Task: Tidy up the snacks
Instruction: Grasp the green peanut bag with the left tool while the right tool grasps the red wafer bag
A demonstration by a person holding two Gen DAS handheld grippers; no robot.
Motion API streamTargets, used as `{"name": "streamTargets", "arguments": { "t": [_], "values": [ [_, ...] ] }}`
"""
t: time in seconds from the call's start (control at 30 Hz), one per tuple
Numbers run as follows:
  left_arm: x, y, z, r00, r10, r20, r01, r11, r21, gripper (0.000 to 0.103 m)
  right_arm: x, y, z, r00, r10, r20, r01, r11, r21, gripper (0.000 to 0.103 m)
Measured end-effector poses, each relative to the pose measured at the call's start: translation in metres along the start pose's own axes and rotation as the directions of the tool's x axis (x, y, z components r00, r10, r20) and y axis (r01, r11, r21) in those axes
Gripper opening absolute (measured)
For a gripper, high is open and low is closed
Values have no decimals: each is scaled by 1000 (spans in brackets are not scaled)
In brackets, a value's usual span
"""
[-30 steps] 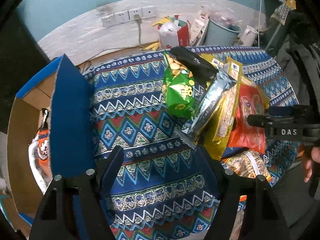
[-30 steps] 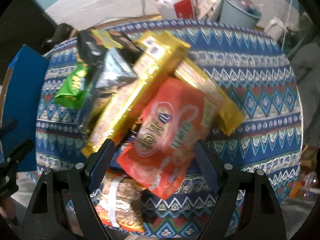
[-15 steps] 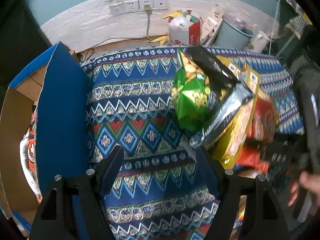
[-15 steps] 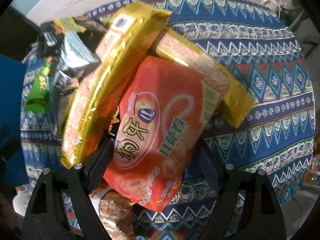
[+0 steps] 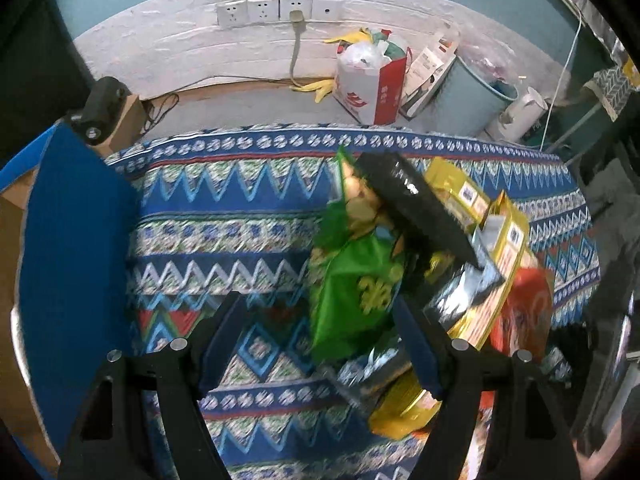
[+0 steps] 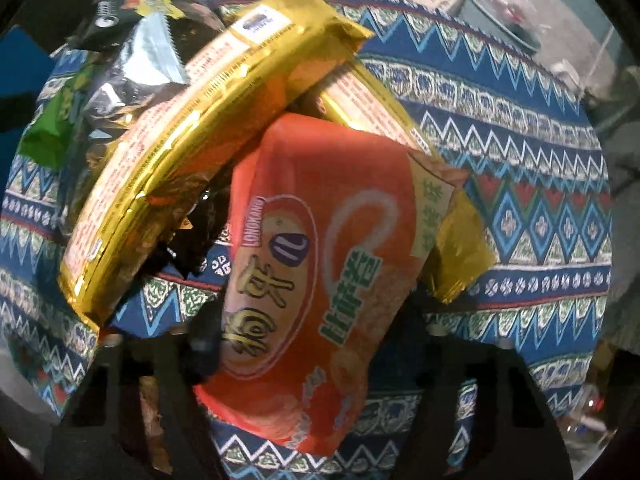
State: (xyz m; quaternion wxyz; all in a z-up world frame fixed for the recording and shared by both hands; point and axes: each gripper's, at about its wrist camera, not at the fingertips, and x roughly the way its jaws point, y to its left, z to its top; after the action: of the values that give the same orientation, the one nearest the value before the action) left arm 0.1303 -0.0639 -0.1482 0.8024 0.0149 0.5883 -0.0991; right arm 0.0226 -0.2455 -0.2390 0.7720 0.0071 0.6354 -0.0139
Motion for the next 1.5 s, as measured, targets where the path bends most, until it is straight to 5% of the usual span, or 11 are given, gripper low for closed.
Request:
{"name": "streamTargets", "arguments": {
  "t": [0.5,0.57,0.73,1.5],
  "values": [
    [52,-22,19,997,35,-69,-30,996,81,77,-44,-32,-15,997,-16,75,18,999,-28,51],
    [53,-20,18,997,27,-73,-20,996,91,54,-50,-33,-13,996,-19,91,22,999,-33,51],
    [44,-20,13,997,71,-30,-66,988,138,42,-66,-32,7,991,-45,124,53,997,-64,51],
    [-28,12,-27,990,128,61,-136,976,172,41,-113,2,20,966,-64,250,90,992,-93,51]
  ]
}}
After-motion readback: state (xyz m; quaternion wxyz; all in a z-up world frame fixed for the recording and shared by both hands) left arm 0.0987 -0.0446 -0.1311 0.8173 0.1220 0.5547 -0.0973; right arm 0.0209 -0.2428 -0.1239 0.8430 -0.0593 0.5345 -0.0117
